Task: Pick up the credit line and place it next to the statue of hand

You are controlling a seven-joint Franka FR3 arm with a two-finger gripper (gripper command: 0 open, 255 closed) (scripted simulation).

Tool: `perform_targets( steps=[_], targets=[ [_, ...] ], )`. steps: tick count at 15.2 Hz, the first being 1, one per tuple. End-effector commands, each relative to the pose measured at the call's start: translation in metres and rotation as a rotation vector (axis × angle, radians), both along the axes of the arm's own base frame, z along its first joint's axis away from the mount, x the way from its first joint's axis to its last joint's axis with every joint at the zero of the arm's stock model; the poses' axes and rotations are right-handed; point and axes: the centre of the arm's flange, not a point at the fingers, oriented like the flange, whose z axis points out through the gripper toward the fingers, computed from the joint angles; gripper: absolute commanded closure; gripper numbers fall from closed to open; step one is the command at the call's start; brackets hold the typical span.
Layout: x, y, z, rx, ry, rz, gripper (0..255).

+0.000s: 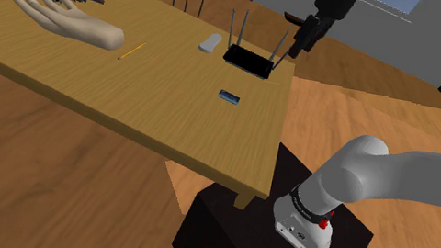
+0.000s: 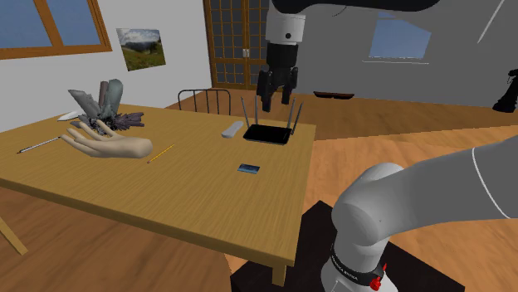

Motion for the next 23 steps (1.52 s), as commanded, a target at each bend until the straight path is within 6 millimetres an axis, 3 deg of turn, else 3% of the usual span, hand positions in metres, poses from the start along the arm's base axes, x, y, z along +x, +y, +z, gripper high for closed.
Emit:
perform_targets(
  steps=[1,12,23],
  targets=[
    [0.0,0.0,0.0,0.0,0.0,0.0,0],
    [0.029,-0.043,-0.135,0.069,-0.222,0.172,0],
    [0.093,-0.068,-0.262,0.139,-0.443,0.344,0]
  ],
)
